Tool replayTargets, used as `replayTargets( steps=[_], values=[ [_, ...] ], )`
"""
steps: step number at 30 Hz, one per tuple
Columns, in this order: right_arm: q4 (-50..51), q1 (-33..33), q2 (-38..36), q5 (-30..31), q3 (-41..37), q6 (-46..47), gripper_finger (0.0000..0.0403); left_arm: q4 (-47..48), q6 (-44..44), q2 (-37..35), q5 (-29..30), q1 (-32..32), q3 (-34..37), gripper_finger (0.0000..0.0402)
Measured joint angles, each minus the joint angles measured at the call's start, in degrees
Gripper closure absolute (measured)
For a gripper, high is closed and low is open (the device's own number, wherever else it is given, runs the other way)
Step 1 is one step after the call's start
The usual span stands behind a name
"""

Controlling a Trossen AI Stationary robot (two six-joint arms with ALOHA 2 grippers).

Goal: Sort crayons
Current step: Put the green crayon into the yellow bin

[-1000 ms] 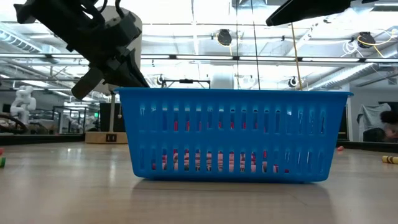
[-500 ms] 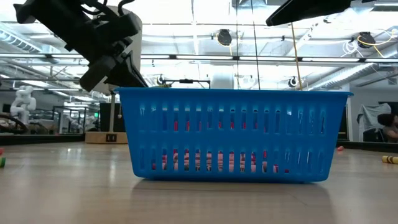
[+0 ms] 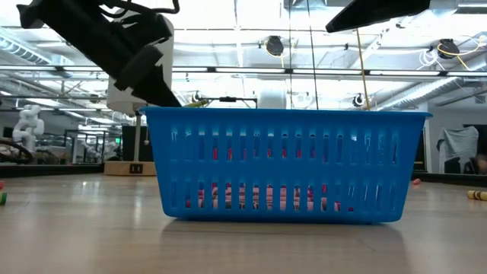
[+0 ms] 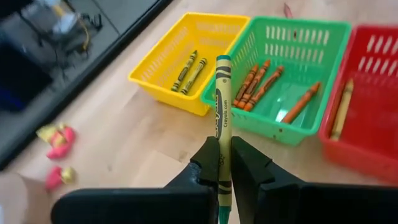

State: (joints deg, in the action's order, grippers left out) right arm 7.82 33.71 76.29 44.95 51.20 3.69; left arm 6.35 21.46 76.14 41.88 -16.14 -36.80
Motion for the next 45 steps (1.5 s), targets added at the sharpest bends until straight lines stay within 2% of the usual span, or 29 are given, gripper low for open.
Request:
replayTargets(
  steps=[4, 11, 15, 19, 27, 36, 41, 45],
  values=[
    [-0.01, 0.00, 0.00, 0.00, 0.00, 0.18, 0.0277, 0.00, 7.92, 0.00, -0.04, 0.00, 0.00, 0.0382],
    [0.16, 0.00, 0.00, 0.00, 0.00, 0.17, 0.0277, -0.38, 7.85, 0.00, 0.33, 0.09, 0.00, 0.0382],
    [0.65, 0.00, 0.02, 0.00, 0.00, 0.17, 0.0277, -4.75, -2.96, -0.02, 0.35, 1.49, 0.00, 0.0382],
    [0.67, 0.01, 0.02, 0.00, 0.00, 0.17, 0.0277, -12.20, -13.02, -0.02, -2.78, 4.06, -0.26, 0.0382],
    [3.46, 0.02, 0.02, 0.01, 0.00, 0.21, 0.0277, -17.85, -24.15, -0.02, -4.77, 14.46, -5.71, 0.0382],
    [4.94, -0.28, 0.04, 0.32, -2.40, 2.16, 0.0277, -18.46, -24.89, 2.85, -17.76, 28.00, -9.41, 0.0382],
    [4.87, -0.26, 0.04, 0.29, -3.42, 3.14, 0.0277, -18.37, -25.42, 8.67, -26.22, 31.21, -11.80, 0.0382],
    [4.80, -0.26, 0.04, 0.28, -3.58, 3.17, 0.0277, -18.32, -26.32, 14.65, -30.46, 31.93, -14.71, 0.0382]
  ],
)
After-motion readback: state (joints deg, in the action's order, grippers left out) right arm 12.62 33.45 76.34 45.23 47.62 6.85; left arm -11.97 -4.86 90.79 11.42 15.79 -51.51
